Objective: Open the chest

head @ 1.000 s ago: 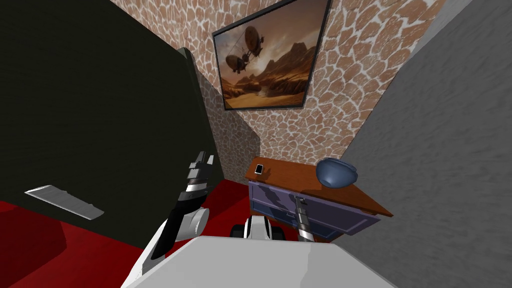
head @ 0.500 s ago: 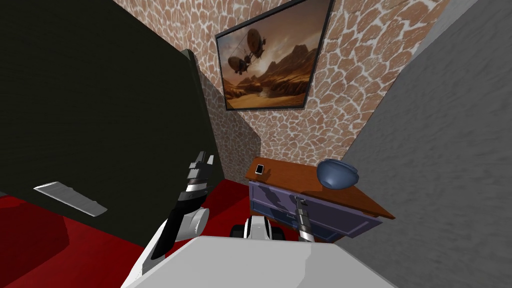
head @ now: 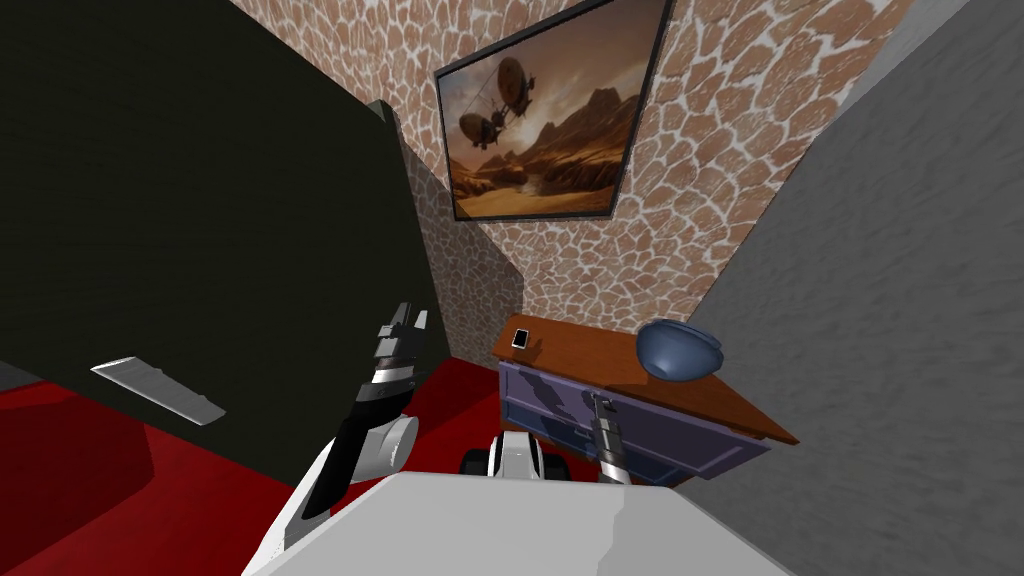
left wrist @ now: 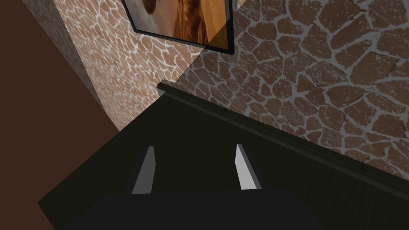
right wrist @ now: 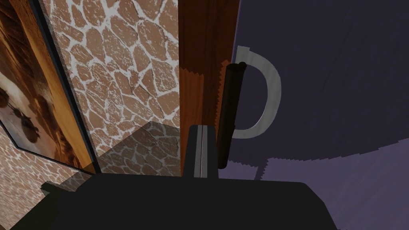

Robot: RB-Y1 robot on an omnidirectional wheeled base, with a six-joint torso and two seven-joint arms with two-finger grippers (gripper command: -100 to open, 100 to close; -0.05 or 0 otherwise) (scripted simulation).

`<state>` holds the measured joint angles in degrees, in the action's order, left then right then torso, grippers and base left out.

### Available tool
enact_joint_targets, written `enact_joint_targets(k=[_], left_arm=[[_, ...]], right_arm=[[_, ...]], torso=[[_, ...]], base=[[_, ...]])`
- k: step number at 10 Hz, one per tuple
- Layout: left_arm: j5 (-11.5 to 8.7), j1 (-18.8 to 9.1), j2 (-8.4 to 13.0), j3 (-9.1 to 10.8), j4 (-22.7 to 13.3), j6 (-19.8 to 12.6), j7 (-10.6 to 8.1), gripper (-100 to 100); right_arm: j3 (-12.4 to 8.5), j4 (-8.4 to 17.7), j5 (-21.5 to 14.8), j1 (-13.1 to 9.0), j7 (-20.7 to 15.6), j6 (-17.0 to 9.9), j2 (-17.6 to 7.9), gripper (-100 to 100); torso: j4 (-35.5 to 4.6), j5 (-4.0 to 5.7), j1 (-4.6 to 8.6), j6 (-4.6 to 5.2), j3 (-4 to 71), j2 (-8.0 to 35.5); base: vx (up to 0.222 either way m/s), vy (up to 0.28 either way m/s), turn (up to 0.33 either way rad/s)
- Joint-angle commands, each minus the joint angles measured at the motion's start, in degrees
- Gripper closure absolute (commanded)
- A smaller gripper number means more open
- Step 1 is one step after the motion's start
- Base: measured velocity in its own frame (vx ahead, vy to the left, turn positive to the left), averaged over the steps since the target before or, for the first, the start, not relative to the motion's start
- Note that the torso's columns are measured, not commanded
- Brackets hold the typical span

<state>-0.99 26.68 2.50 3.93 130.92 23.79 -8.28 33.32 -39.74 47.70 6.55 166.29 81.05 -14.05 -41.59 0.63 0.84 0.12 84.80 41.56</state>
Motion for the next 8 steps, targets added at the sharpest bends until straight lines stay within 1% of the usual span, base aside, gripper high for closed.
enact_joint_targets(k=[1,4,6,7,8], left_arm=[[0.0,0.0,0.0,0.00,0.0,0.0,0.00,0],[0.0,0.0,0.0,0.00,0.0,0.0,0.00,0],[0.0,0.0,0.0,0.00,0.0,0.0,0.00,0],[0.0,0.0,0.0,0.00,0.0,0.0,0.00,0],[0.0,0.0,0.0,-0.01,0.0,0.0,0.00,0]], right_arm=[[-0.5,-1.6,-4.3,1.2,-4.2,-3.7,0.9,-100],[-0.5,-1.6,-9.1,1.2,-9.4,-6.2,0.9,-100],[-0.5,-1.6,-12.1,1.2,-13.6,-7.7,0.9,-100],[-0.5,-1.6,-13.5,1.2,-15.1,-7.7,0.9,-100],[-0.5,-1.6,-15.0,1.2,-17.2,-9.2,0.9,-100]], torso=[[-0.1,0.02,-0.28,-0.30,-0.1,0.1],[0.2,0.22,-0.91,-0.71,0.1,-0.3],[0.3,0.35,-1.09,-1.04,0.2,-0.6],[0.5,0.52,-1.11,-1.18,0.3,-0.8],[0.3,0.23,-1.12,-0.92,0.3,-0.7]], base=[[0.017,-0.077,0.025],[-0.002,-0.028,-0.011],[-0.011,-0.011,-0.026],[-0.002,0.015,0.052],[-0.010,0.050,0.095]])
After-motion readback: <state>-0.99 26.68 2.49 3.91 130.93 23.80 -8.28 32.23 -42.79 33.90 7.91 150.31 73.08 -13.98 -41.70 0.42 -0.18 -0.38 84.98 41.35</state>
